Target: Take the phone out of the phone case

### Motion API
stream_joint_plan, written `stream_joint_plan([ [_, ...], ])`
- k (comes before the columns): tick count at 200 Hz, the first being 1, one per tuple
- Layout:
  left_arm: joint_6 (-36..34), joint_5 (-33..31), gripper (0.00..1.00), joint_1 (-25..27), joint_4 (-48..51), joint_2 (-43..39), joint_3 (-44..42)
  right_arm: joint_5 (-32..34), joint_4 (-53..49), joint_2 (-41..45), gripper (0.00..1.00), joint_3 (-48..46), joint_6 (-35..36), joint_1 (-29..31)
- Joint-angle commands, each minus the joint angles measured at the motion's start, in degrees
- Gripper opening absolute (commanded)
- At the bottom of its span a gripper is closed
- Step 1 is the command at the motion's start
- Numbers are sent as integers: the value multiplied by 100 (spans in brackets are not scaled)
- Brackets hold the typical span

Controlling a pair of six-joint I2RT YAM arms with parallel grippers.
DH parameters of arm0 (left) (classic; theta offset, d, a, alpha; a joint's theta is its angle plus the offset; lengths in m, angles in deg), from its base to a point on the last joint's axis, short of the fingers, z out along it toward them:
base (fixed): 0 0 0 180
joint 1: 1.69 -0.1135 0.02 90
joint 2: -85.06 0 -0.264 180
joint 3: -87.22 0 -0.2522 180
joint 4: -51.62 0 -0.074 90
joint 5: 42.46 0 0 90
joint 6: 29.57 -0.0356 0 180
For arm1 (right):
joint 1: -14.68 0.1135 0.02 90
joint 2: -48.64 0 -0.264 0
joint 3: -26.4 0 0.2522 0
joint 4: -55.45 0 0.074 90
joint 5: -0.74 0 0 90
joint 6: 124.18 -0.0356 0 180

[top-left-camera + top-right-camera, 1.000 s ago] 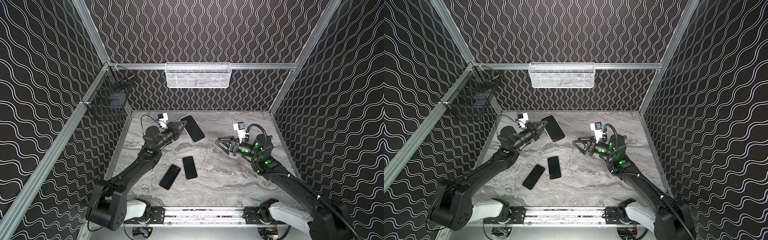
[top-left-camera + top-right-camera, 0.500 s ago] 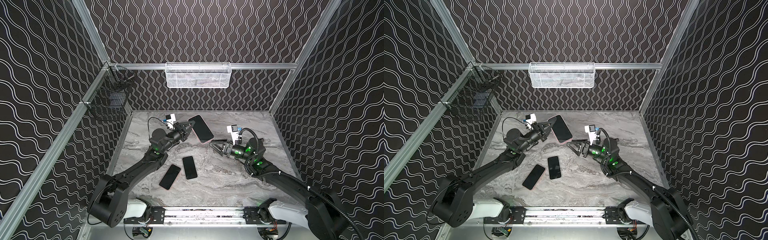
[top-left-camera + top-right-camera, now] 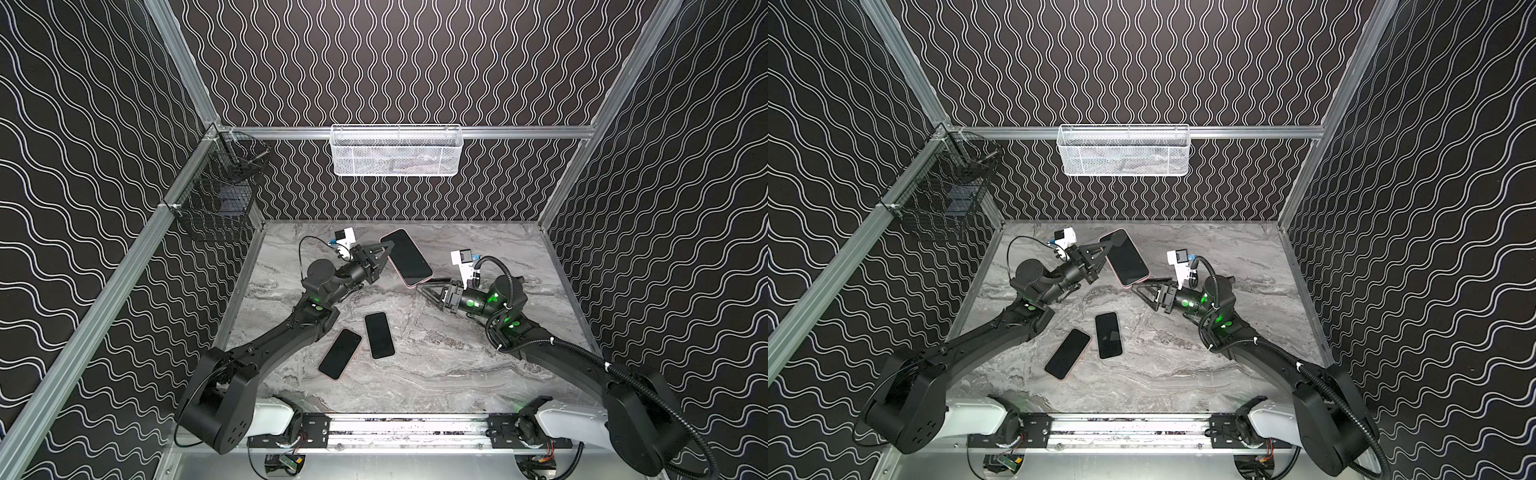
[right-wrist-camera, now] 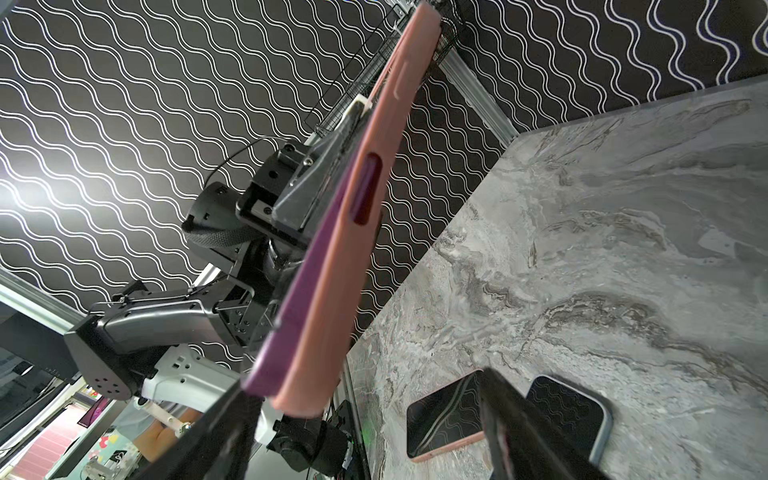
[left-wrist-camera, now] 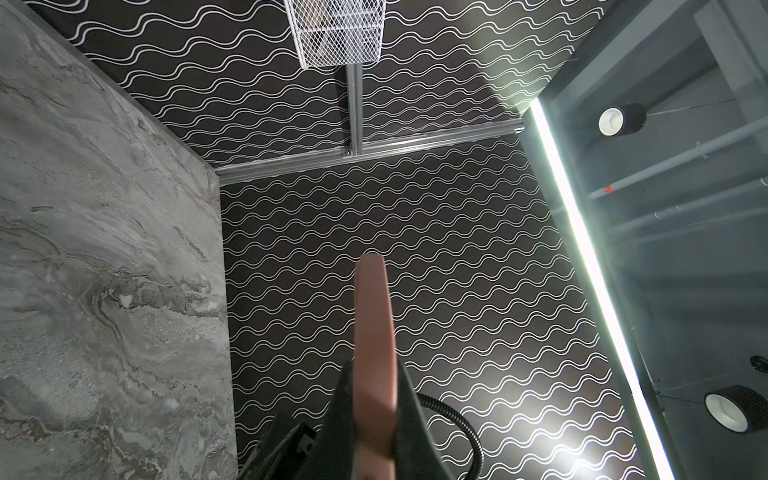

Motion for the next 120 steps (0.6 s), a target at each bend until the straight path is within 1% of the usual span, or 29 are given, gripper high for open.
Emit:
stream_joint_plan([
  [1,209,29,0,35,-513,-27,46,13,402,-30,84,-18,-120,4],
  [62,382,123,0,88,-758,33,64,25,627,-165,82,-53,-265,-40],
  [120,371,249,0,93,-858,127,113,-183,1420,-379,80,-159,-817,-285],
])
